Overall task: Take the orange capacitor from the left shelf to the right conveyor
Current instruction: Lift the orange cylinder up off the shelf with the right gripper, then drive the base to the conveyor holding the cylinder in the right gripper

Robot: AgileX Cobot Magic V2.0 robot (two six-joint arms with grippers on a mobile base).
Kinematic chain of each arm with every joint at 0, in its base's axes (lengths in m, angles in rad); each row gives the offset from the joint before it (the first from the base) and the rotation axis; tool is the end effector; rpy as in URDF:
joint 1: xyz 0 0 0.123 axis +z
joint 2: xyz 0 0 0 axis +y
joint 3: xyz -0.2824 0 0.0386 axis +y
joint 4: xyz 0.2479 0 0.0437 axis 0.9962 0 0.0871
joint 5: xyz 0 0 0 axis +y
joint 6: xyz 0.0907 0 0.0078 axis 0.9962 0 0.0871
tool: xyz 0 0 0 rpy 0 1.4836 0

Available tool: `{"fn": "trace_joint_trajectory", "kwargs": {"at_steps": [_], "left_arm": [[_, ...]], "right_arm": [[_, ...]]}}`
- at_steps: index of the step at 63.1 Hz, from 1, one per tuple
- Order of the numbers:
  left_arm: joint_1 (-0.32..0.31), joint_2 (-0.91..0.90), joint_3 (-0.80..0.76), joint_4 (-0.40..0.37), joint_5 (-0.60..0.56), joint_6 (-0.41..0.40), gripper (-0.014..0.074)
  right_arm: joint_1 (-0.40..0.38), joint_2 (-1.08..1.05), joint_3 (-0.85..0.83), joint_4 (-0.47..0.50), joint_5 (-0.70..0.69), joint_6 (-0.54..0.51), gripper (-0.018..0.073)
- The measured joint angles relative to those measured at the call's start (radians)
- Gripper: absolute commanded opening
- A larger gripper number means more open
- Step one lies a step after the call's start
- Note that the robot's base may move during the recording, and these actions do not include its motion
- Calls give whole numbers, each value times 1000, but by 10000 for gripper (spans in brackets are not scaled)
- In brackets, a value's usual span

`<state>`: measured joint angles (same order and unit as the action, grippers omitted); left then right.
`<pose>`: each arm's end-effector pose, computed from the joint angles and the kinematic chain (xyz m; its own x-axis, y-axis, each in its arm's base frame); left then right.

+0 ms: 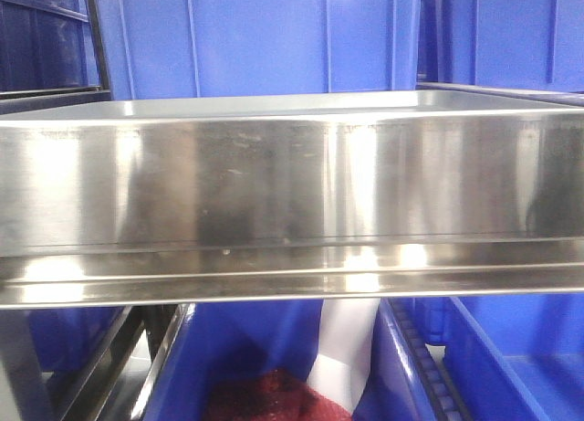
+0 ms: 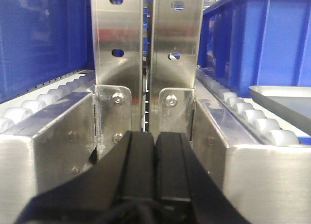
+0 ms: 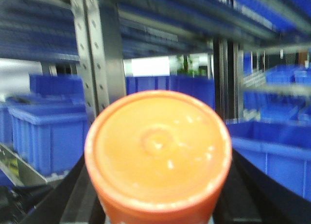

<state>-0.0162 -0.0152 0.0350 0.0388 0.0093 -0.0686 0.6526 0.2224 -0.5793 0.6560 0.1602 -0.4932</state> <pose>0.0566 -0.0009 0.2012 0.0576 -0.0307 -0.9979 0.0176 0.9994 -0.0298 0.0233 0.0291 0.3786 0.1387 0.3014 -0.9434 -0.7081 0.6961 0.1182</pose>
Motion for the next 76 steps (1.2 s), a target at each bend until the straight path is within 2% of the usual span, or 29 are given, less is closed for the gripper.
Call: {"fn": "trace_joint_trajectory", "kwargs": {"at_steps": [15,76], "left_arm": [[0,0,0,0,0,0,-126],[0,0,0,0,0,0,-126]], "right_arm": [[0,-117,37,0,44,0,50],[0,-119,41,0,68,0,50]]}}
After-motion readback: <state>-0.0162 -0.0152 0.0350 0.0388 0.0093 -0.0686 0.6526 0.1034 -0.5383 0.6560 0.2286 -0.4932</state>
